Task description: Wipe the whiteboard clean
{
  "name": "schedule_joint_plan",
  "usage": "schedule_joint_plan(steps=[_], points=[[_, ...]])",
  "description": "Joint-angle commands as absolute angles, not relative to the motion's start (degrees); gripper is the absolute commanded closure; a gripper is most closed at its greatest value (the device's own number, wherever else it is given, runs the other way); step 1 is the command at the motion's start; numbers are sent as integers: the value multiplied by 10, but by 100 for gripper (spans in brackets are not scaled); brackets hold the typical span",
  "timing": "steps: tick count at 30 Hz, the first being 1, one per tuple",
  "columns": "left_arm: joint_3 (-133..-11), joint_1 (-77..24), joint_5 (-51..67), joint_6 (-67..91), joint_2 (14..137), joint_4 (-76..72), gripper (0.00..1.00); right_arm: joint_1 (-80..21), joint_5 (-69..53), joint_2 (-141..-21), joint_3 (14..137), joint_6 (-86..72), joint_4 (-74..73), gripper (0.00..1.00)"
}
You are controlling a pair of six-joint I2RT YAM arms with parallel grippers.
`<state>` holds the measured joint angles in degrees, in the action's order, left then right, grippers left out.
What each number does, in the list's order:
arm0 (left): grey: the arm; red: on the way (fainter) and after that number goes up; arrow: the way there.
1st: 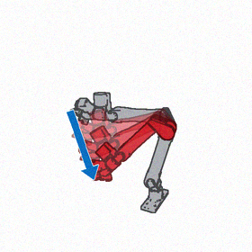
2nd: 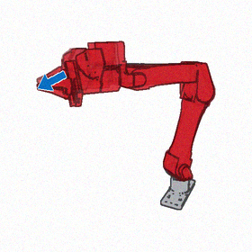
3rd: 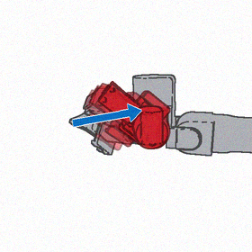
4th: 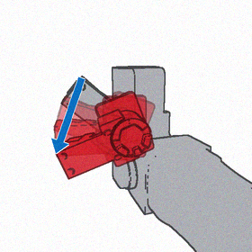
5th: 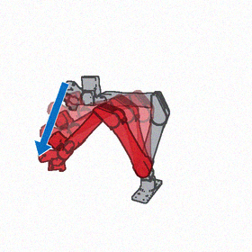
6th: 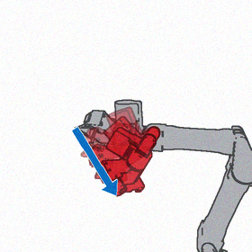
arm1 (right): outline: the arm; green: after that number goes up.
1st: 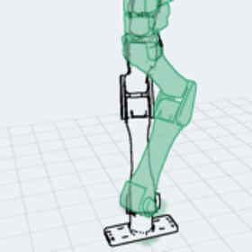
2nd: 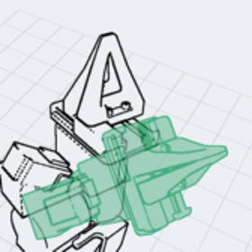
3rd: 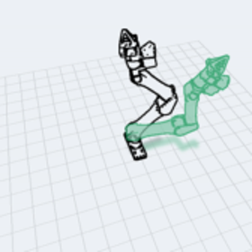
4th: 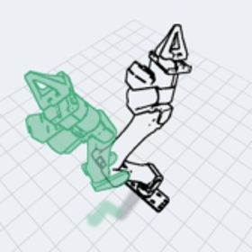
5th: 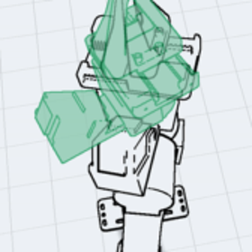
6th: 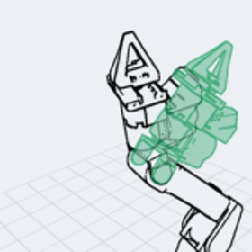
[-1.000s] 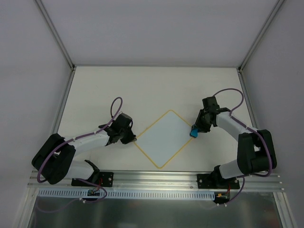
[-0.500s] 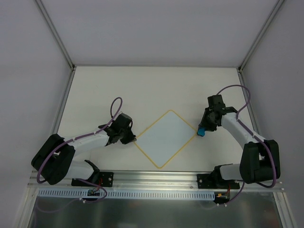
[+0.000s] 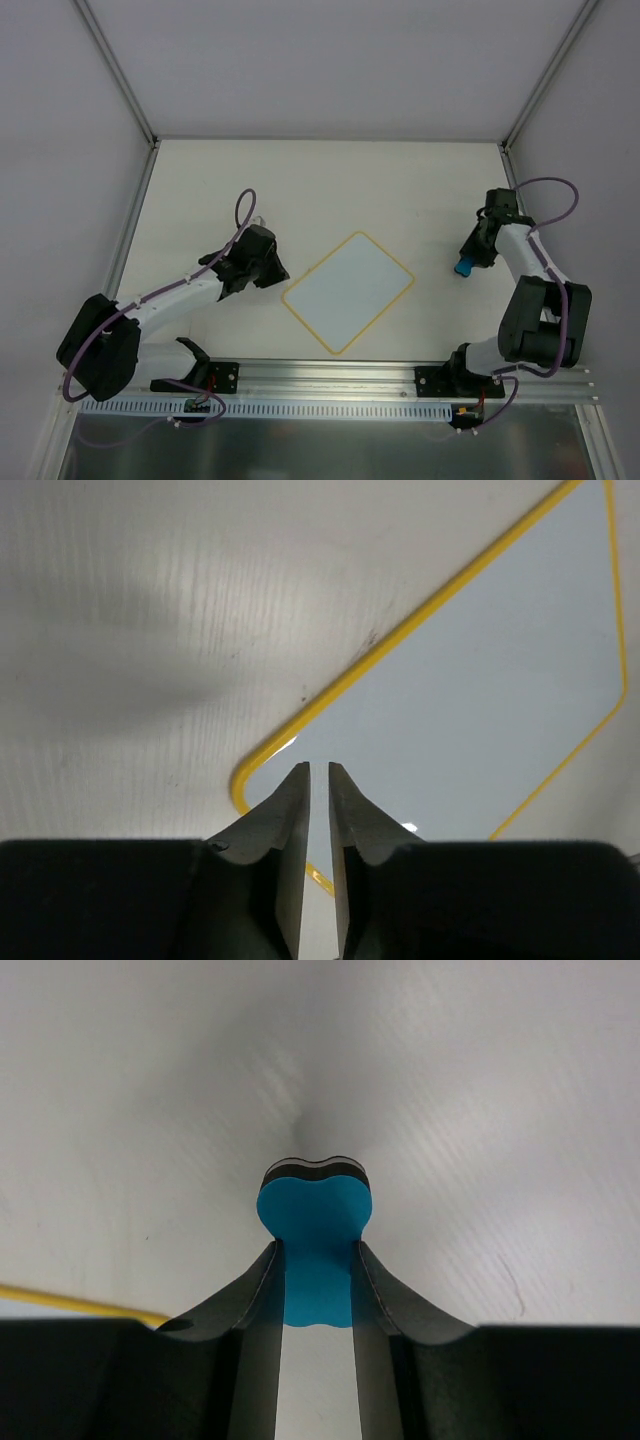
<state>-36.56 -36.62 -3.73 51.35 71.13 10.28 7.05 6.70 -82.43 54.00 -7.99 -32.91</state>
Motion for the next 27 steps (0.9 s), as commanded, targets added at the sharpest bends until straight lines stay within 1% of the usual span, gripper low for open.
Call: schedule_joint_plan(steps=[1,2,3,5,6,7,9,10,11,12,13,14,16,17,19,20,22,23,24,27], points=[[-417,-357,-62,449,687,126,85,115,81,-857,579,-65,-316,92],[-424,-356,-68,441,684,133,82,120,82,-867,583,-65,-313,91],[-430,-355,-75,433,678,139,74,130,81,-877,587,-62,-311,89],[-446,-350,-93,409,671,159,63,136,82,-906,598,-62,-310,86],[-451,-347,-100,402,663,166,54,139,81,-914,599,-62,-309,85],[-459,-343,-107,389,658,174,49,142,77,-920,601,-63,-307,83],[-465,-338,-126,379,641,191,39,142,76,-931,599,-64,-302,77],[-468,-334,-131,371,635,196,31,142,73,-933,598,-63,-299,71],[-468,-328,-134,367,628,199,26,143,73,-934,596,-64,-298,64],[-468,-325,-136,364,616,205,22,143,74,-937,595,-63,-299,61],[-469,-322,-137,357,612,207,15,144,72,-938,594,-62,-298,59],[-470,-319,-136,354,607,208,12,144,72,-938,593,-62,-297,52],[-469,-312,-136,349,598,215,8,147,72,-935,591,-63,-298,45],[-469,-310,-136,348,595,217,5,148,72,-933,591,-62,-298,36],[-469,-306,-137,345,591,222,3,149,70,-922,590,-61,-299,26],[-469,-304,-137,344,588,224,1,149,70,-915,589,-61,-301,18],[-468,-301,-136,342,584,228,1,149,68,-884,587,-58,-303,9],[-469,-299,-138,341,581,229,1,149,66,-872,588,-56,-306,2],[-470,-298,-138,339,580,230,1,149,64,-859,590,-53,-310,1],[-475,-290,-139,332,573,238,1,149,53,-806,610,-43,-336,1]])
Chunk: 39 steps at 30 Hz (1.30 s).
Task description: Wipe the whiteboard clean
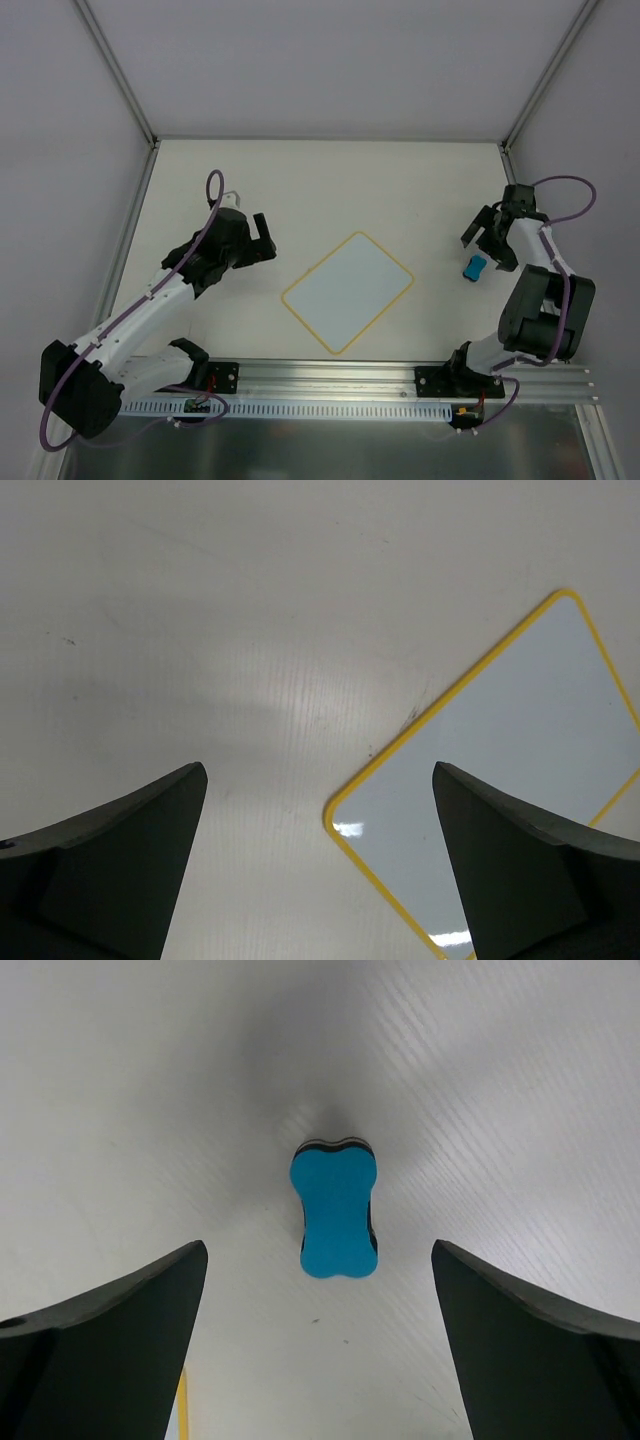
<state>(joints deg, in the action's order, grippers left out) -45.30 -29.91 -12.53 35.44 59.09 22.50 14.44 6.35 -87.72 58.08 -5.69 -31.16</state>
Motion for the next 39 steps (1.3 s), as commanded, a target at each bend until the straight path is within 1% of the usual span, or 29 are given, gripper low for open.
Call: schedule_joint_plan(steps=[1,5,6,10,11,15,20,25,30,35,39], points=[[-479,-288,-140,327,572,240,1,149,47,-792,618,-35,-351,1],[-513,-274,-150,305,560,264,1,149,26,-711,658,-13,-380,1],[-521,-273,-156,300,551,277,1,149,22,-673,673,-10,-382,1],[-572,-270,-205,245,525,309,1,149,6,-575,704,17,-386,1],[-593,-270,-213,233,519,315,1,149,-18,-558,711,25,-385,1],[-640,-269,-258,183,469,331,1,149,-35,-482,743,48,-385,1],[-695,-269,-297,126,406,345,1,134,-37,-374,747,71,-380,1],[-711,-270,-315,79,332,348,1,91,-13,-313,751,97,-376,1],[-703,-269,-336,58,264,352,1,45,43,-258,746,130,-375,1],[-700,-270,-344,48,220,356,1,11,63,-208,730,152,-361,1],[-696,-270,-349,47,193,359,1,1,69,-192,722,159,-361,1]])
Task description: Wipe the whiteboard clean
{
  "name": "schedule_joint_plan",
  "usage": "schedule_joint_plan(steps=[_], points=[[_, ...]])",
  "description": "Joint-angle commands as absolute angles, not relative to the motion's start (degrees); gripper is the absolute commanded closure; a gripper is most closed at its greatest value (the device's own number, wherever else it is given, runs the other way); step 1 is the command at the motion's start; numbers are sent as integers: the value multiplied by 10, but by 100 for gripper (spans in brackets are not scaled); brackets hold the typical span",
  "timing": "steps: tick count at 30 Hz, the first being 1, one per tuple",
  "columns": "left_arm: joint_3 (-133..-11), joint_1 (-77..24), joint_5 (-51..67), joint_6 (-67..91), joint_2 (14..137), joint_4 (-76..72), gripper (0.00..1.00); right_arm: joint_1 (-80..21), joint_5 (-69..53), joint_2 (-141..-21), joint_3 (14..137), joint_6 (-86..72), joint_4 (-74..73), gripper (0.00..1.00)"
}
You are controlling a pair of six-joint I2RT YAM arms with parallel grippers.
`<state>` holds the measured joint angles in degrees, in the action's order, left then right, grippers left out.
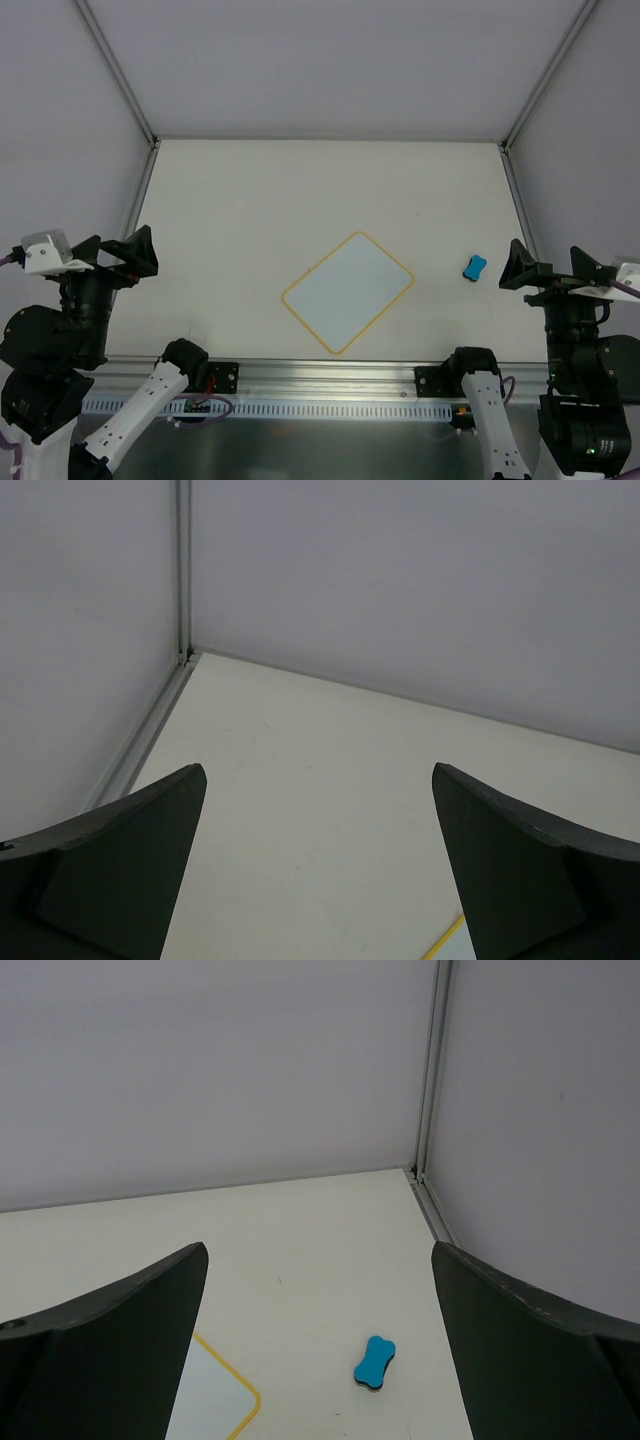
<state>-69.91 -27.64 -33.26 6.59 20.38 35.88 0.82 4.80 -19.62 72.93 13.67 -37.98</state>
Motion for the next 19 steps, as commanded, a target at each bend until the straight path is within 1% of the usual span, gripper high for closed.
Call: schedule_joint_plan(steps=[1,7,19], points=[[-694,-269,-349,47,189,359,1,1,69,-189,721,161,-359,1],[-684,-269,-338,56,179,364,1,1,69,-183,715,164,-352,1],[-678,-270,-320,68,201,365,1,-18,93,-170,691,180,-338,1]])
